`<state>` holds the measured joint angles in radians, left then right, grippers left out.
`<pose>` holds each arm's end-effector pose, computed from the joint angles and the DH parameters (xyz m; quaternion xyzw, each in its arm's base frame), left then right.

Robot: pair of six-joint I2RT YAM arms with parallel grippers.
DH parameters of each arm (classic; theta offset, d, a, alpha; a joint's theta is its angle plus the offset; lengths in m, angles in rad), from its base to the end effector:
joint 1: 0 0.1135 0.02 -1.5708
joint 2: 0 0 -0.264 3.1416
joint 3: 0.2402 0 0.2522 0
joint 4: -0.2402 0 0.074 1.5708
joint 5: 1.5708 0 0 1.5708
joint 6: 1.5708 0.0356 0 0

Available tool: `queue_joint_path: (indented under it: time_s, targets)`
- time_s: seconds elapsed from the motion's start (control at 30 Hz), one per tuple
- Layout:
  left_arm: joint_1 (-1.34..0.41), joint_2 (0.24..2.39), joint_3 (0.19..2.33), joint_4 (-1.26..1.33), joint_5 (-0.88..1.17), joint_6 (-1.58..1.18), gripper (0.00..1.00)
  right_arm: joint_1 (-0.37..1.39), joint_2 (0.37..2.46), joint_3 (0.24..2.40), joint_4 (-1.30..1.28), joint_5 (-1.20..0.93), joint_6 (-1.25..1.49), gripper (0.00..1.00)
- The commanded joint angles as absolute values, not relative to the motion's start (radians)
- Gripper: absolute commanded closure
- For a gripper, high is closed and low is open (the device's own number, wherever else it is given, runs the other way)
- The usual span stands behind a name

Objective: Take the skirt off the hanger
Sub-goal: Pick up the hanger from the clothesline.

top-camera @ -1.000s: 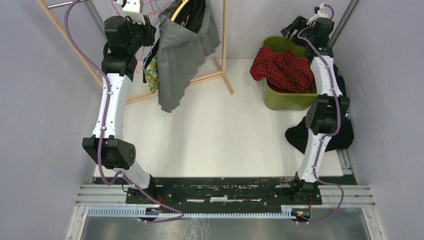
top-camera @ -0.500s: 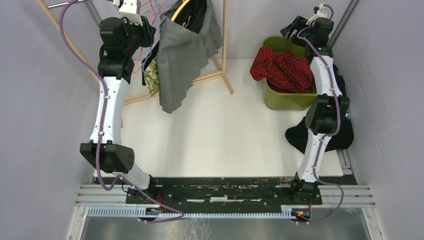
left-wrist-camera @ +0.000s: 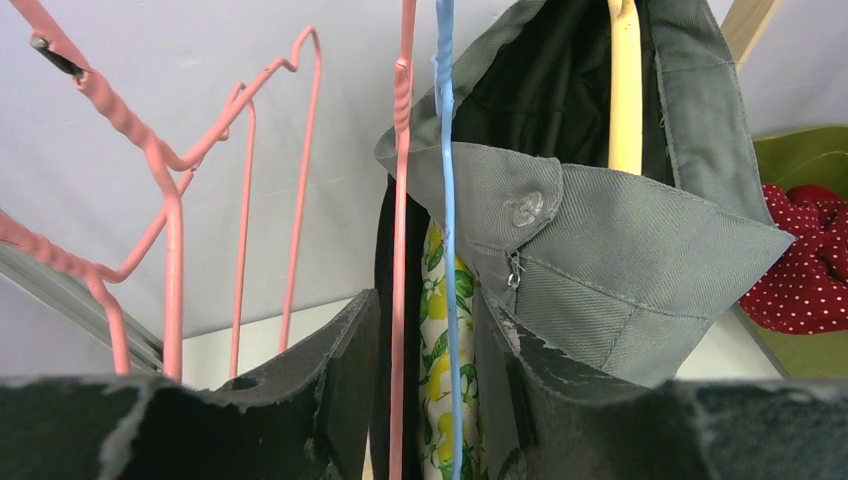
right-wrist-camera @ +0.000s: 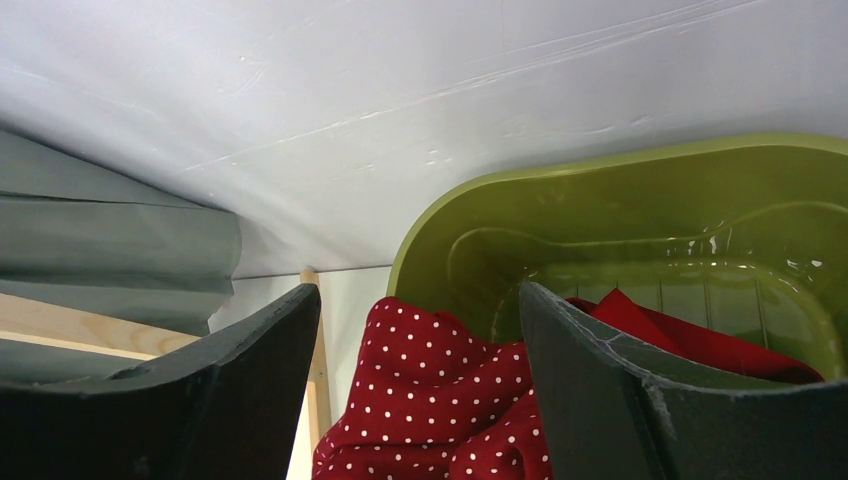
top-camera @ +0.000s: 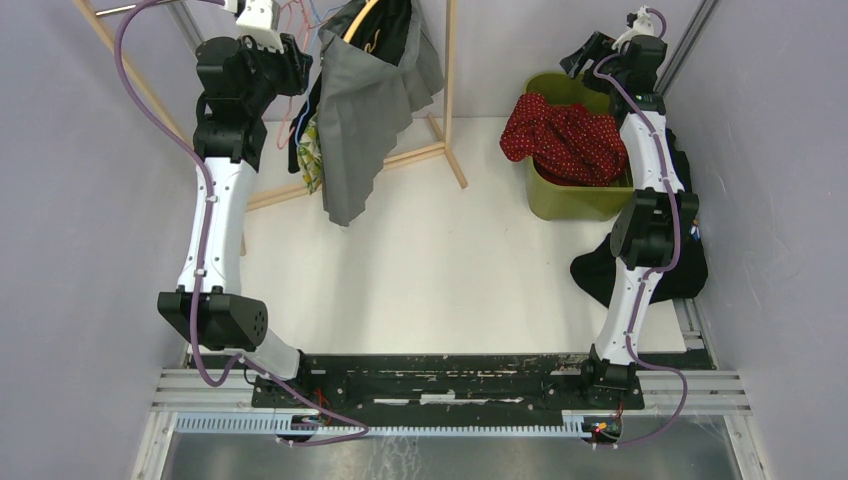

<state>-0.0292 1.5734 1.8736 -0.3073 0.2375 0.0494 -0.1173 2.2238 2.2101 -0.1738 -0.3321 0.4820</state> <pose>0.3452 -0.0185 0.5065 0.1111 0.7008 -0.0770 0.7004 0.5296 -0.0507 0.3598 0.1235 0.7569 0.2393 0.5955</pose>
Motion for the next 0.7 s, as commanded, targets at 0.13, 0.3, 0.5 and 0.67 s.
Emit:
queue_joint_path:
  time_s: [0.13, 0.3, 0.5, 0.67]
  targets:
    - [-0.023, 1.577, 1.883, -0.275, 0.218, 0.094, 0.53, -0.113, 2.166, 2.23, -0.138, -0.328, 0.468, 0.21]
    - [-0.01, 1.56, 1.875, -0.279, 0.221, 0.1, 0.53, -0.112, 2.167, 2.231, -0.137, -0.325, 0.468, 0.21]
    - [-0.004, 1.525, 1.81, -0.282, 0.222, 0.109, 0.53, -0.112, 2.169, 2.233, -0.139, -0.325, 0.467, 0.21]
    - [-0.006, 1.522, 1.767, -0.286, 0.225, 0.114, 0.53, -0.112, 2.17, 2.23, -0.142, -0.327, 0.465, 0.21]
